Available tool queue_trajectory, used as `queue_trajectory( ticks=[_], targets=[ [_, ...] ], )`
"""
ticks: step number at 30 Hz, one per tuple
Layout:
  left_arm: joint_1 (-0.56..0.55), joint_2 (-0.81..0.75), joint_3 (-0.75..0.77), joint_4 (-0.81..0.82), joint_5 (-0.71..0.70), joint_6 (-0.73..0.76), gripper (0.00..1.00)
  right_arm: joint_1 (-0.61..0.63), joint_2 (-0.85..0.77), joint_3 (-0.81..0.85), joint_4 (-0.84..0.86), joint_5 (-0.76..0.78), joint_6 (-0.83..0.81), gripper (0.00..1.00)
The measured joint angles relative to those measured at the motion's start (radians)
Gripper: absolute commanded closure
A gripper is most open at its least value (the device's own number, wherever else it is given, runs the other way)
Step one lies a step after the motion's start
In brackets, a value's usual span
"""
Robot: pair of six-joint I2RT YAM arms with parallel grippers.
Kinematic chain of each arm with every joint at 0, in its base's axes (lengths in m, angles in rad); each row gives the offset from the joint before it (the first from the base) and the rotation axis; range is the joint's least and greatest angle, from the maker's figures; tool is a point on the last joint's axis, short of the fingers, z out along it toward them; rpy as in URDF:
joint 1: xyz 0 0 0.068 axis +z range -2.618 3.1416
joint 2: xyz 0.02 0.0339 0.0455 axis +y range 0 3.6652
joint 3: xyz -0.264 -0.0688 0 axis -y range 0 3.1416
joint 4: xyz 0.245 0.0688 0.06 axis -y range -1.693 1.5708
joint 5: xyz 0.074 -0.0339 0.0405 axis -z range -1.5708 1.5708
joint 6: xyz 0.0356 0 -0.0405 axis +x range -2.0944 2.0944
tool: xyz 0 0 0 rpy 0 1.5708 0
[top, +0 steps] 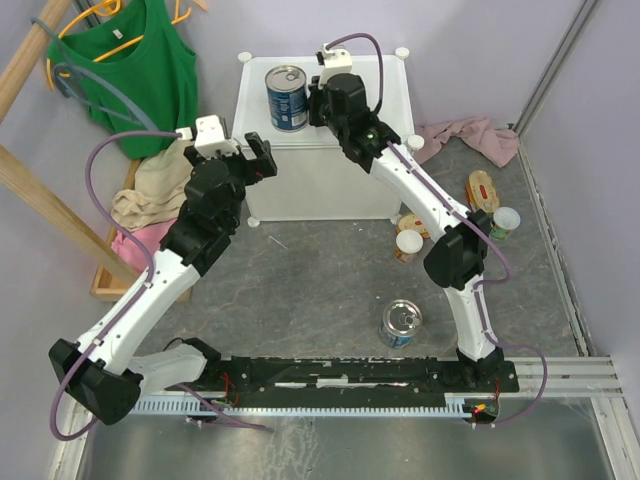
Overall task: Place and organize the canned foods onto the counter
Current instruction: Place the canned food on the counter.
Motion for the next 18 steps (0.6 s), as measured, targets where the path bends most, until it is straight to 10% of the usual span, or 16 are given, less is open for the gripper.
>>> queue_trajectory(
  ticks=[18],
  targets=[
    [0.114, 0.052, 0.035, 0.007, 0.205, -0.032, 0.0, 0.039, 0.098, 0.13, -0.004, -0.008, 0.025, 0.84]
  ],
)
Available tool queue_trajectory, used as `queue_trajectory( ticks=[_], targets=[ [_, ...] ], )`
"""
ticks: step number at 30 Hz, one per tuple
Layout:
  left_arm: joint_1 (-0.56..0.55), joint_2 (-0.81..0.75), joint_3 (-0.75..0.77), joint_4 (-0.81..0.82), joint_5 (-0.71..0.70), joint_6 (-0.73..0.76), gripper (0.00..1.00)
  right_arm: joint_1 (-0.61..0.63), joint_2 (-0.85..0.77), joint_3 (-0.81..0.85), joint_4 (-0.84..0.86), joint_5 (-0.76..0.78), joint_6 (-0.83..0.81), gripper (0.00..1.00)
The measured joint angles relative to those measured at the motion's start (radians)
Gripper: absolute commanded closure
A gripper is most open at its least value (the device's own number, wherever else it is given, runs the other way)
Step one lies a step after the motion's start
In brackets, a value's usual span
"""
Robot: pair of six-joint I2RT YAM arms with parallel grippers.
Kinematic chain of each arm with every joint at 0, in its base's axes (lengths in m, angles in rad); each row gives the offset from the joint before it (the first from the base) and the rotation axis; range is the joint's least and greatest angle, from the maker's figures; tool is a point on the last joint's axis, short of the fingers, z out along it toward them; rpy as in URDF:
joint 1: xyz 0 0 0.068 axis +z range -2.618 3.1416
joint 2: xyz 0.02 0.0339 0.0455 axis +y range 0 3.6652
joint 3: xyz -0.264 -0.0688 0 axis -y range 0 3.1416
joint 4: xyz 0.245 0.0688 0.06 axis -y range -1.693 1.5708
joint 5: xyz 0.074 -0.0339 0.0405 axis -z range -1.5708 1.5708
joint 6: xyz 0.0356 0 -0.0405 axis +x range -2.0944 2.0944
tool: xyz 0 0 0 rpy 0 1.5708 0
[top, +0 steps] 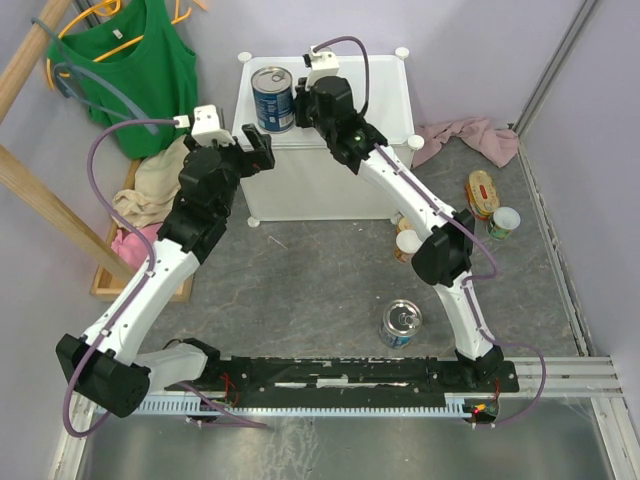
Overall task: Place and organize the canned foods onto the counter
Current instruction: Place the canned food on the counter.
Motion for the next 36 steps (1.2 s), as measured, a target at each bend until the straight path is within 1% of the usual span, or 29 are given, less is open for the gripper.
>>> queue_trajectory(
  ticks=[14, 17, 18, 21, 23, 26, 36],
  targets=[
    [0.006, 0.009, 0.0, 0.0, 0.026, -0.001, 0.0, 0.028, 0.047, 0.058, -0.007, -0.013, 0.008, 0.83],
    [0.006, 0.014, 0.0, 0.002, 0.026, -0.001, 0.0, 0.03, 0.047, 0.055, -0.01, -0.006, 0.007, 0.77],
    [0.006, 0.017, 0.0, 0.004, 0.027, -0.001, 0.0, 0.031, 0.042, 0.043, -0.003, -0.001, 0.006, 0.74],
    [0.006, 0.034, 0.0, 0.008, 0.029, -0.001, 0.01, 0.033, -0.018, -0.095, 0.063, 0.027, 0.004, 0.67],
    [0.006, 0.045, 0.0, 0.008, 0.029, -0.001, 0.02, 0.034, -0.061, -0.167, 0.102, 0.043, 0.003, 0.63],
    [0.006, 0.06, 0.0, 0.008, 0.028, -0.001, 0.03, 0.034, -0.124, -0.249, 0.117, 0.064, -0.003, 0.59],
    [0.006, 0.117, 0.055, 0.024, 0.024, 0.005, 0.09, 0.034, -0.277, -0.433, 0.153, 0.1, -0.031, 0.58]
  ],
)
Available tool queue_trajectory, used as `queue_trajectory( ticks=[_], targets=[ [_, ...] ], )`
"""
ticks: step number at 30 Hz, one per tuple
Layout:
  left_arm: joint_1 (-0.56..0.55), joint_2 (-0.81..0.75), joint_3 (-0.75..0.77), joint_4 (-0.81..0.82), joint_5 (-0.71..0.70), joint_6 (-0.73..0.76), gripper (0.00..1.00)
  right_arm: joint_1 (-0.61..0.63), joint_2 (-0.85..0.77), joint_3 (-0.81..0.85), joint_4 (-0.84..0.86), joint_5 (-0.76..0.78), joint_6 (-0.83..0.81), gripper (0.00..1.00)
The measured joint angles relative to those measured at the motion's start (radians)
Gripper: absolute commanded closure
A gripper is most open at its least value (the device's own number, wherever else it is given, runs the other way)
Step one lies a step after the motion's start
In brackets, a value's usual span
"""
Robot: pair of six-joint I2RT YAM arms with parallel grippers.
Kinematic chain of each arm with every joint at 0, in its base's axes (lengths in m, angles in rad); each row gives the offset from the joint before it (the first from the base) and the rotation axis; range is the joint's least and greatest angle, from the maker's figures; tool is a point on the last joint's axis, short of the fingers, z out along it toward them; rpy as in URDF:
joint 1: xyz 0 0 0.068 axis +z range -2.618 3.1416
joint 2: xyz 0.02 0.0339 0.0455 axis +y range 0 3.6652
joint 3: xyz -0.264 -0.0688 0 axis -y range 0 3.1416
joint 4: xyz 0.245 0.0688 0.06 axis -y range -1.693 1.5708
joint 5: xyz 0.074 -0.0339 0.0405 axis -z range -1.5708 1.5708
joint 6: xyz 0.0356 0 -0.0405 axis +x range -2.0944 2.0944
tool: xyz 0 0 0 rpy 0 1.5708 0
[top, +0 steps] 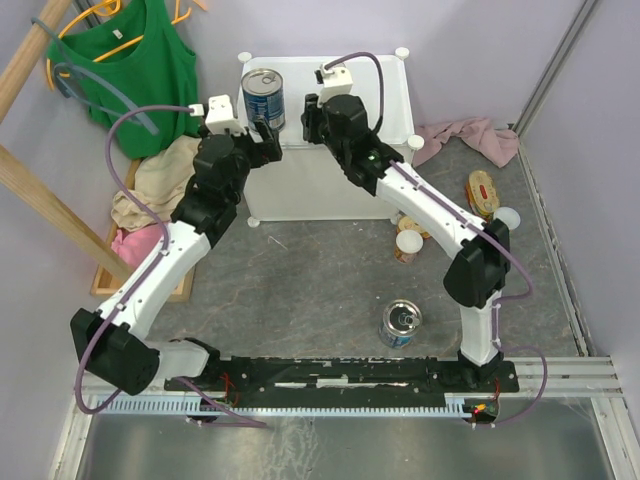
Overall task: Place and organize the canned foods onto the counter
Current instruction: Place the canned food on the counter.
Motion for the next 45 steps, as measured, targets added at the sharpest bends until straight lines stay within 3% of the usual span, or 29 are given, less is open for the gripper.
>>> queue_trajectory(
  ticks=[9, 22, 45],
  targets=[
    [-0.001, 0.063, 0.049, 0.017, -0.002, 0.047, 0.09, 0.0, -0.209, -0.241, 0.053, 0.002, -0.026, 0.57],
    [-0.003, 0.136, 0.119, 0.022, -0.019, 0.074, 0.09, 0.0, -0.431, -0.455, 0.103, -0.004, -0.025, 0.56],
    [0.012, 0.216, 0.164, 0.048, -0.048, 0.176, 0.08, 0.0, -0.606, -0.608, 0.1, -0.022, -0.025, 0.54]
  ],
)
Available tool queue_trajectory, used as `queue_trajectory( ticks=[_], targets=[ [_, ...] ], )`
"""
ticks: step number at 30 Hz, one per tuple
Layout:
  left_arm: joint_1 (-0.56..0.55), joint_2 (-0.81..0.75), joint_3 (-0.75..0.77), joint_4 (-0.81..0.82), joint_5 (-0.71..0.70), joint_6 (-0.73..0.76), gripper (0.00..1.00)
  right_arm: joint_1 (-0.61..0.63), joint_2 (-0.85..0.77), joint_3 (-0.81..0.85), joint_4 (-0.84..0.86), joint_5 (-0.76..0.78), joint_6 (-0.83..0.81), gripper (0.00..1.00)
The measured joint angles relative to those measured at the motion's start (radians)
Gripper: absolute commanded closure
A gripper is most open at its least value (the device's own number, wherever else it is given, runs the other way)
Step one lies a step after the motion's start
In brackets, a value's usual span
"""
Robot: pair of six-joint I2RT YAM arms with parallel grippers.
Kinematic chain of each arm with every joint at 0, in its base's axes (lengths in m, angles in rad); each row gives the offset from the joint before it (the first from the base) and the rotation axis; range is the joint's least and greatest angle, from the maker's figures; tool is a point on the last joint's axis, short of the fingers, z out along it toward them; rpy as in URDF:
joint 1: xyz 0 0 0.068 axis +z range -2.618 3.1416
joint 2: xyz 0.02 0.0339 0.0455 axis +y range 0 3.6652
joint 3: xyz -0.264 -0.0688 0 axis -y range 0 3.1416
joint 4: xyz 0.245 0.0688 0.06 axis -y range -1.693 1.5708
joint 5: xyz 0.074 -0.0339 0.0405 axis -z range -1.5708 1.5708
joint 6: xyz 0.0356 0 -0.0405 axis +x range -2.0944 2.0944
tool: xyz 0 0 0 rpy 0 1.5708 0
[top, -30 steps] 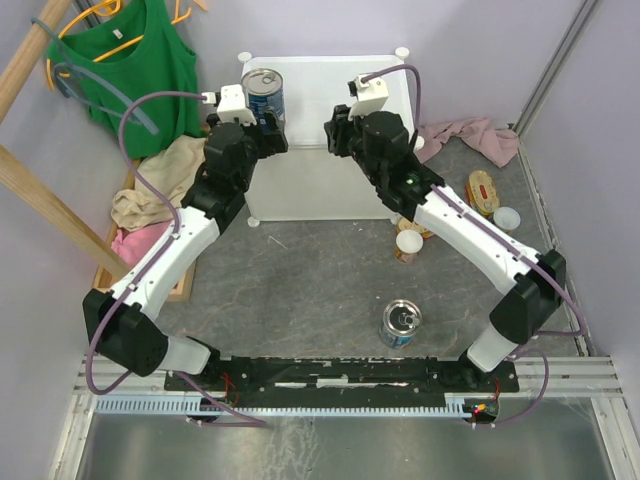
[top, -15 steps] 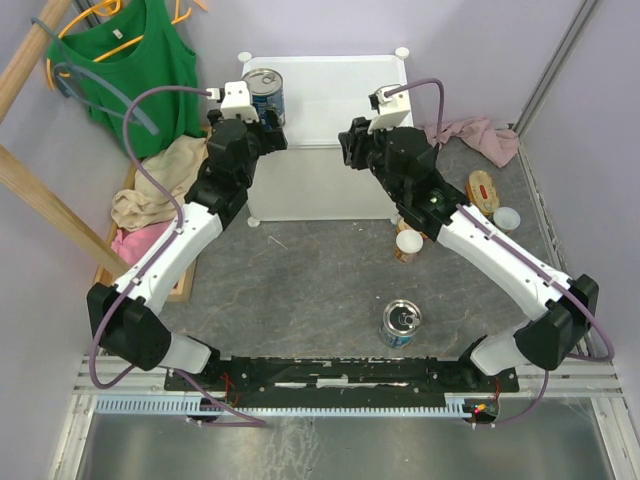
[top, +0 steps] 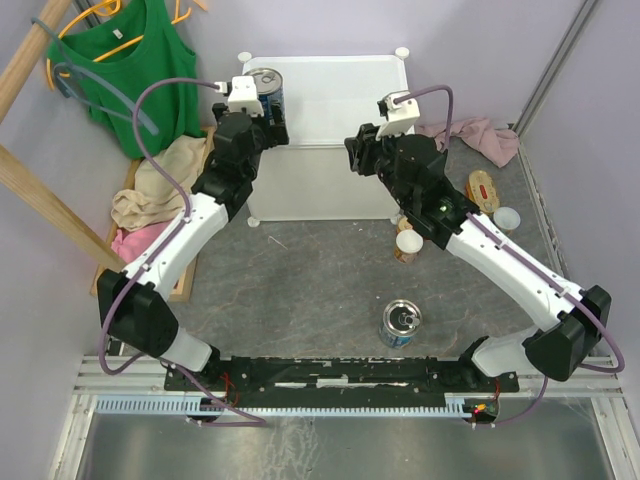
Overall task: Place and organize the canned foods onto the counter
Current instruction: Place the canned food on the counter.
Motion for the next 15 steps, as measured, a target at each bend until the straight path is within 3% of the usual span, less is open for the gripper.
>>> queue_trajectory(
  ticks=[15],
  targets=[
    [0.041, 0.089, 0.083, 0.011, 0.054, 0.003, 0.08, 0.0, -0.011, -0.021, -0.004, 0.0, -0.001, 0.54]
  ],
)
